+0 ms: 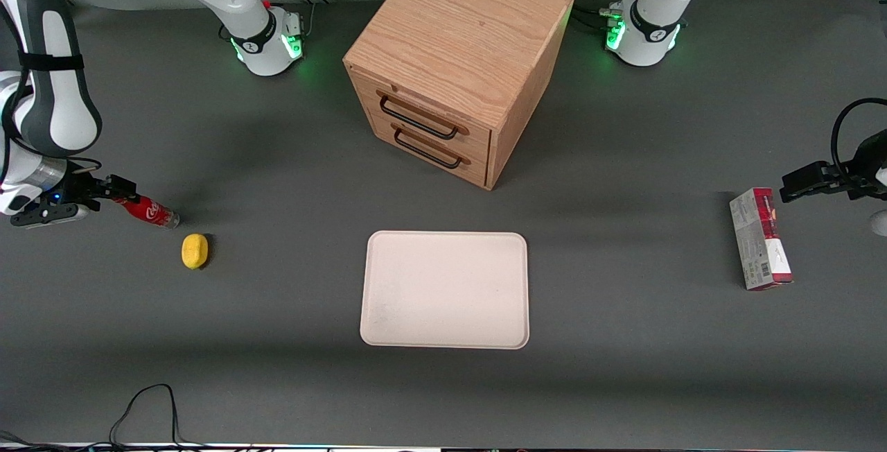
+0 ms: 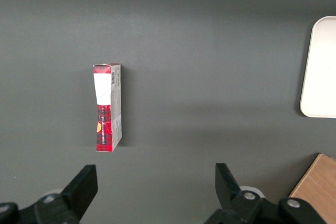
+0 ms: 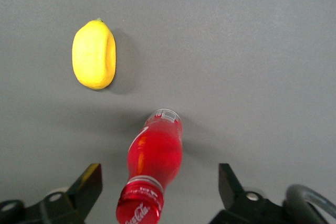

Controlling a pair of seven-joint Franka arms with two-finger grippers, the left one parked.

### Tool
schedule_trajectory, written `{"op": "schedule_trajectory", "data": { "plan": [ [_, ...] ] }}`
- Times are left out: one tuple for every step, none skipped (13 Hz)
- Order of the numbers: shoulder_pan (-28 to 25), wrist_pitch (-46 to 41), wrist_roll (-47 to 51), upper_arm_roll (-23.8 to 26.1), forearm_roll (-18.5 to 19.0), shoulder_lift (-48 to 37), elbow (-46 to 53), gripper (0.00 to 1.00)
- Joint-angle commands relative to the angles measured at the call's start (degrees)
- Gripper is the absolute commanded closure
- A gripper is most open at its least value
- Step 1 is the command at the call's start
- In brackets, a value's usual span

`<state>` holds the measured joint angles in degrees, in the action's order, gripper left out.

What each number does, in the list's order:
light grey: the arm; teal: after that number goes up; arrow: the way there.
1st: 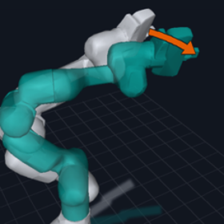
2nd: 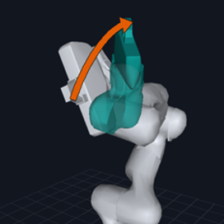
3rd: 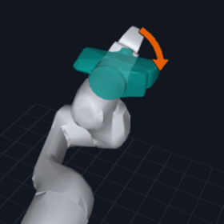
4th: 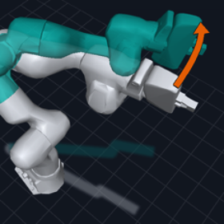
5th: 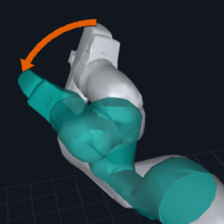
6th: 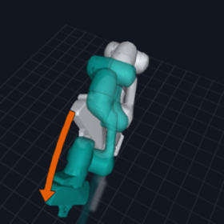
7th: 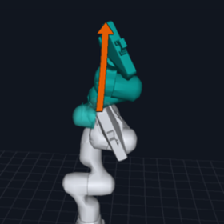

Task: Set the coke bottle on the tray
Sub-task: 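Close the right gripper on the bottle's neck and lift it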

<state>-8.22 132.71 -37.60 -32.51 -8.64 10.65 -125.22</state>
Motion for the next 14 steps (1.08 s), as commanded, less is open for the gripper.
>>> {"op": "schedule_trajectory", "data": {
  "plan": [
    [-0.49, 0.36, -2.13, -0.54, -2.0, -0.28, -0.72, 0.17],
    [-0.49, 0.36, -2.13, -0.54, -2.0, -0.28, -0.98, 0.29],
    [-0.57, 0.27, -2.13, -0.54, -2.0, -0.28, -0.99, 0.44],
    [-0.66, -0.43, -1.95, -0.45, -2.0, -0.28, -0.9, 0.58],
    [-0.66, -1.22, -1.69, -0.28, -2.0, -0.37, -0.9, 0.7],
    [-0.66, -2.18, -1.43, -0.19, -2.09, -0.45, -0.81, 0.79],
    [-0.75, -3.06, -1.16, -0.01, -2.09, -0.72, -0.46, 0.88],
    [-0.92, -4.29, -0.81, 0.6, -2.0, -1.24, 0.58, 0.93],
    [-0.93, -7.43, 0.85, 1.56, -2.0, -1.59, 3.55, 0.93],
    [-0.93, -12.94, 2.52, 2.7, -1.82, -1.6, 8.19, 0.93],
    [-0.93, -19.53, 3.92, 3.84, -1.21, -1.51, 14.07, 0.93],
    [-1.01, -26.12, 6.03, 4.73, -0.77, -0.99, 20.31, 0.93],
    [-1.01, -31.93, 8.48, 6.56, 0.89, -0.72, 26.46, 0.93],
    [-0.93, -36.77, 11.73, 9.02, 2.56, -0.63, 32.18, 0.93]
  ]
}}
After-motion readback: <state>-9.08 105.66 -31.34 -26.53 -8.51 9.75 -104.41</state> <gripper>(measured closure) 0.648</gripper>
